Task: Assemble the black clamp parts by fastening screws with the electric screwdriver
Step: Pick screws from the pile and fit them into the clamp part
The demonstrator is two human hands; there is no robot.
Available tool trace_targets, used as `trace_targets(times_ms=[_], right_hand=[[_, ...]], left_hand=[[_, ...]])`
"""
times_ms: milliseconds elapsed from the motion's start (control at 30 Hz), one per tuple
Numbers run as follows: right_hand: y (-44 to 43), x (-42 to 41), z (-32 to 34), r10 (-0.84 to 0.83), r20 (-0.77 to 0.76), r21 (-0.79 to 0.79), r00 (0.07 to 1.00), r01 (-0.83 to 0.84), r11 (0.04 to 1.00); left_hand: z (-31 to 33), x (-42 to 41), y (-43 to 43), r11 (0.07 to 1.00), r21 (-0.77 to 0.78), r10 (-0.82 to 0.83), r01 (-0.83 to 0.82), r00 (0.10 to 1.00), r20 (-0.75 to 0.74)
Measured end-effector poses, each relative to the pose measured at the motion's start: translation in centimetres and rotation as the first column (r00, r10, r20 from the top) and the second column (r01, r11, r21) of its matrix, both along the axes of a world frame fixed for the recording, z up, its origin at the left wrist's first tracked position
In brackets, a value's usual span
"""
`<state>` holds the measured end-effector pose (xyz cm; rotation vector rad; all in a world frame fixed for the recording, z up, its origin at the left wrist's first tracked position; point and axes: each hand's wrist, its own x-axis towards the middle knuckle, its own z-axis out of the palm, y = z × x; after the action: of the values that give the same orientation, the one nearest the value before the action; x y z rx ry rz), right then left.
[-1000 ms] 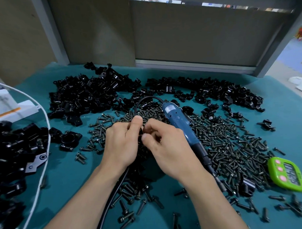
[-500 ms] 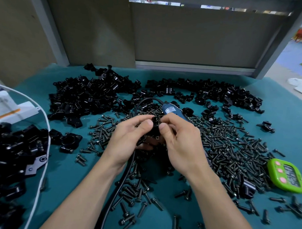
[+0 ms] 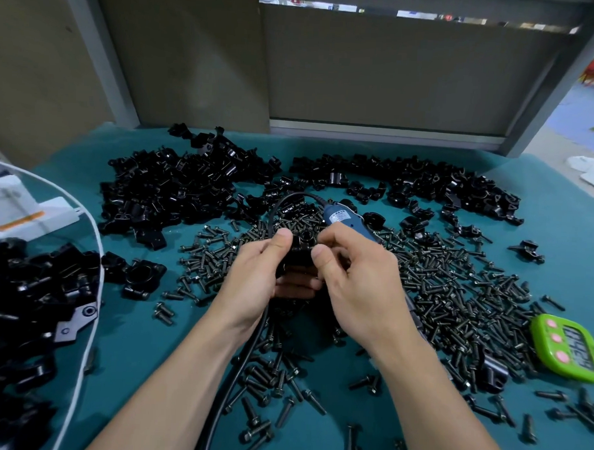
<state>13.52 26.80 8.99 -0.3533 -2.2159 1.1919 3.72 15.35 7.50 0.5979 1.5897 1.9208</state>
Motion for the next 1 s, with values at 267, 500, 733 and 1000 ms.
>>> trace_targets(times_ms=[267, 500, 733, 1000], right_hand=[[0.7, 0.2, 0.5, 0.018, 0.057, 0.176, 0.998, -0.027, 0.984], [-0.1, -0.1, 0.7, -0.100, 0.111, 0.177, 0.989, 0.079, 0.981], [-0.3, 0.3, 1.2, -0.019, 0.077, 0.052, 0.997, 0.015, 0.999], [3.0, 2.0, 1.9, -0.567, 0.486, 0.528, 0.666, 0.293, 0.797]], left_hand=[[-0.2, 0.5, 0.2, 0.999, 0.033, -0.005, 0.008, 0.997, -0.079], [-0.3, 0.8, 0.2, 0.998, 0.060, 0.003, 0.008, 0.984, -0.176], [0.3, 0.4, 0.0, 0.988, 0.134, -0.070, 0.080, 0.995, -0.074], [0.6, 0.4, 0.1, 0.970, 0.202, 0.087, -0.136, 0.968, 0.235]])
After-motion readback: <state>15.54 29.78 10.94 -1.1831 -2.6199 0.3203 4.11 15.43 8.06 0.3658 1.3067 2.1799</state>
